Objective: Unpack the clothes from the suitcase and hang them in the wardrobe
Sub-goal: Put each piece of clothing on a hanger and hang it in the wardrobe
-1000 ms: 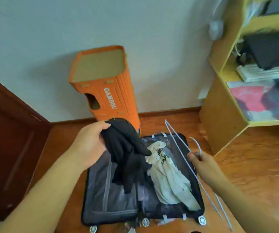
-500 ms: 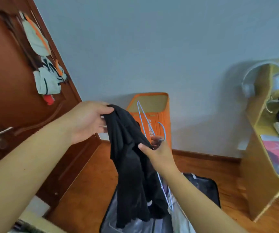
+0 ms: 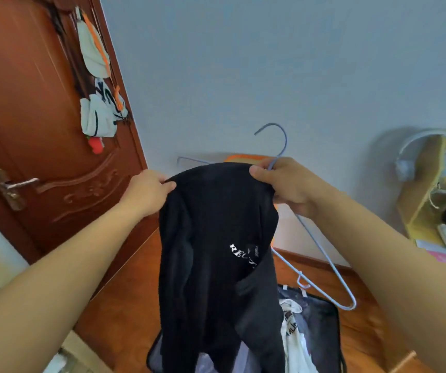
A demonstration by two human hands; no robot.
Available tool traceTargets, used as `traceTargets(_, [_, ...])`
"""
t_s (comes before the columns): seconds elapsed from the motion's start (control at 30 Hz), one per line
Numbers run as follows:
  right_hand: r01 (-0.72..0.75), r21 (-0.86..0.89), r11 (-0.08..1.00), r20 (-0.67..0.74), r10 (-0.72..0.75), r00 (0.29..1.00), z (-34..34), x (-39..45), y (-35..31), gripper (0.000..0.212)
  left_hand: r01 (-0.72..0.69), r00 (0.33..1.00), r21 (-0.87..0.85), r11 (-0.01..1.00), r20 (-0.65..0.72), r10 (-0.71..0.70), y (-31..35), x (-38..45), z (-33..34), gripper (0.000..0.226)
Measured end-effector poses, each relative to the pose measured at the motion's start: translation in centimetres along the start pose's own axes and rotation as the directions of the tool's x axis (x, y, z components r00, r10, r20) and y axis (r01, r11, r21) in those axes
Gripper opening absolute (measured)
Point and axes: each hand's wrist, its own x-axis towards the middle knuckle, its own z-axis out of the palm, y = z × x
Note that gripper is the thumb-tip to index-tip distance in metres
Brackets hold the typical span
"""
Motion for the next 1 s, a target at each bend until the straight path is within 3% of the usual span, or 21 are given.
traceTargets(0.1, [0.003, -0.108, 0.994, -0.021, -0.005, 1.000, -0.1, -0.4, -0.9, 0.022, 0.065, 0.996, -0.375, 0.925, 0.083, -0.036, 2.0, -2.5, 2.9, 0.006])
traceTargets(0.2, [0.008, -0.214, 0.977, 0.006, -0.007, 1.000, 0.2, -1.1, -0.8, 0.023, 0.018, 0.983, -0.670, 0.742, 0.146, 0.108, 5.3, -7.3, 4.4, 0.019])
traceTargets(0.27, [0.014, -0.251, 0.968, 0.004, -0.013, 1.000, 1.1, -1.4, -0.4, 0.026, -0.008, 0.954, -0.756, 0.655, 0.190, 0.230, 7.0, -10.1, 5.6, 0.022])
traceTargets(0.33, [0.007, -0.262, 0.965, -0.025, -0.014, 1.000, 1.9, -1.5, -0.1, 0.028, -0.103, 0.943, -0.693, 0.714, 0.160, 0.291, 7.9, -11.6, 7.4, 0.024])
traceTargets(0.43, [-0.001, -0.295, 0.955, -0.080, -0.023, 0.997, 2.3, -1.9, 0.1, 0.024, -0.150, 0.955, -0.620, 0.770, 0.112, 0.276, 7.9, -12.1, 9.1, 0.021])
traceTargets(0.57, [-0.028, -0.366, 0.930, -0.077, 0.000, 0.997, 2.0, -2.6, 0.4, 0.033, -0.073, 0.916, -0.707, 0.703, 0.231, 0.328, 7.7, -11.8, 9.6, 0.009])
traceTargets(0.67, [-0.024, -0.386, 0.922, -0.079, -0.007, 0.997, 1.7, -2.9, 0.9, 0.034, -0.026, 0.940, -0.760, 0.650, 0.202, 0.275, 8.0, -11.8, 9.5, 0.011])
traceTargets(0.77, [0.016, -0.248, 0.969, -0.022, -0.022, 1.000, 1.0, -3.9, 2.3, 0.035, -0.028, 0.978, -0.769, 0.639, 0.110, 0.176, 8.3, -11.7, 9.8, 0.014])
traceTargets(0.83, [-0.018, -0.092, 0.996, 0.094, 0.026, 0.995, 0.0, -4.9, 4.0, 0.033, -0.095, 0.984, -0.695, 0.713, 0.044, 0.174, 8.5, -11.3, 9.3, 0.018])
traceTargets(0.87, [-0.050, -0.093, 0.994, 0.123, 0.061, 0.990, -0.4, -5.5, 5.0, 0.032, -0.131, 0.983, -0.647, 0.751, 0.015, 0.185, 8.6, -11.2, 8.9, 0.017])
traceTargets(0.93, [-0.095, -0.317, 0.944, 0.049, 0.116, 0.992, -0.5, -6.5, 7.7, 0.023, -0.171, 0.980, -0.565, 0.807, -0.009, 0.201, 8.7, -10.9, 8.2, 0.013])
traceTargets(1.0, [-0.156, -0.573, 0.804, -0.107, 0.116, 0.987, 0.5, -7.3, 11.1, 0.019, -0.208, 0.974, -0.505, 0.838, -0.031, 0.223, 8.9, -10.9, 7.9, 0.012])
